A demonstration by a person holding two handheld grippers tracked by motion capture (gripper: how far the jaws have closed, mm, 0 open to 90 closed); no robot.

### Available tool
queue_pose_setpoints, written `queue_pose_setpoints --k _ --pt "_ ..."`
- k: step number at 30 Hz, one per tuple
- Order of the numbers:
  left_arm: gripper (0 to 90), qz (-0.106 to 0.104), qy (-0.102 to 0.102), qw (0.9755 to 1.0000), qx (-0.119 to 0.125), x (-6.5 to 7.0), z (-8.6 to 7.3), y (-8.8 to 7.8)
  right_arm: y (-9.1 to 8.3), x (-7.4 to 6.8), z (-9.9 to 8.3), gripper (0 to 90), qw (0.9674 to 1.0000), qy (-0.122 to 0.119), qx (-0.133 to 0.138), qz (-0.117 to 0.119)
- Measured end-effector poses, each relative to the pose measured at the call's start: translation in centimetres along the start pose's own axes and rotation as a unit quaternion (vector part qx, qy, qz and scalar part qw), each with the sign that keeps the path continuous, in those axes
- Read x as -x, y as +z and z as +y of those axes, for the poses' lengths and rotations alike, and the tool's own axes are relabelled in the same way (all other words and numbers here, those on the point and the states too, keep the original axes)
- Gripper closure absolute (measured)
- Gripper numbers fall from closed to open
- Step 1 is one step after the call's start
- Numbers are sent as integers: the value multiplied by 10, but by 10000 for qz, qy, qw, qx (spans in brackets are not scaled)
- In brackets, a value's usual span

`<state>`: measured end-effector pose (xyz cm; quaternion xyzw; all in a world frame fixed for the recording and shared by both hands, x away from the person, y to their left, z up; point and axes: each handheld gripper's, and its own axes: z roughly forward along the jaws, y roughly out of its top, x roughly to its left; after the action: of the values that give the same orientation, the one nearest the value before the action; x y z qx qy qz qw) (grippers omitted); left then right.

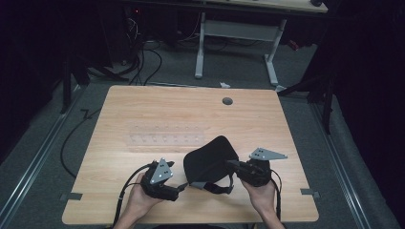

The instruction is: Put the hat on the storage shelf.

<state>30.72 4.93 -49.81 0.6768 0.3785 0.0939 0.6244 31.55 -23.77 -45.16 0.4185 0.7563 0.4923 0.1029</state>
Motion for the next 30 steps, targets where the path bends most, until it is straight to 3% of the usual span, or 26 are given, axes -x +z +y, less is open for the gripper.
queue_pose_setpoints --k 12,15,16,27,30 --pt "193 -61 94 9999 -15 5 -3 5 14 -7 3 849 9995 52 -285 121" --pt "227 -72 87 9999 -29 4 -3 4 16 -8 3 849 9994 38 -302 152" --pt "278 -81 79 9999 -15 4 -3 3 17 -8 4 848 9993 47 -328 162" --pt "363 -21 171 9998 89 1 5 -4 21 -14 11 846 9989 -20 -385 284" --pt "415 -72 131 9998 148 3 5 -4 23 -16 13 846 9983 60 -415 402"
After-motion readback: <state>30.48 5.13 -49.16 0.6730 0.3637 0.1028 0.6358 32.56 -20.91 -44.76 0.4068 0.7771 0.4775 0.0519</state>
